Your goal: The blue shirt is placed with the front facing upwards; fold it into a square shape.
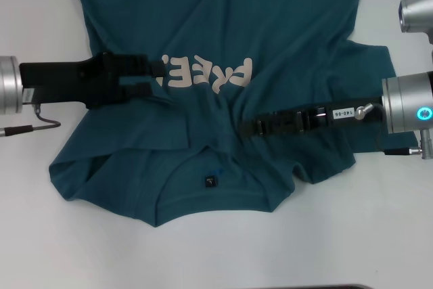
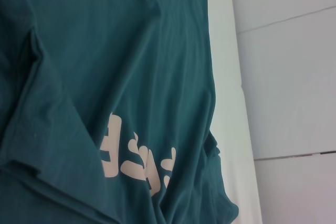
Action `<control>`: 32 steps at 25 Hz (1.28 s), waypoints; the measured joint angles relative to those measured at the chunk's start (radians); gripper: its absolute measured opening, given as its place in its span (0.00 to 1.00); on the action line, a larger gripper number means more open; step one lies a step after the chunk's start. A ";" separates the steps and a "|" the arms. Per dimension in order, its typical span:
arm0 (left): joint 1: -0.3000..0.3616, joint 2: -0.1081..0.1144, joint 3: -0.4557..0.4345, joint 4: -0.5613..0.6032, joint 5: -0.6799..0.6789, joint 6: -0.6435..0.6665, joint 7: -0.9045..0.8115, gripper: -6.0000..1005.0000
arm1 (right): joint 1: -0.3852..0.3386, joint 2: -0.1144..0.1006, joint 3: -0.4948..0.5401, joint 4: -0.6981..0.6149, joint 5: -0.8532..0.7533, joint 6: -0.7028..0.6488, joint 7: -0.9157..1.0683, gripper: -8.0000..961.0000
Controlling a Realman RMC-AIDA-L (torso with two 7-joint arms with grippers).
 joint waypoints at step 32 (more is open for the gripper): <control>0.053 0.001 0.001 -0.024 0.057 -0.296 -0.041 0.78 | 0.000 -0.012 0.000 0.000 0.000 -0.003 0.011 0.96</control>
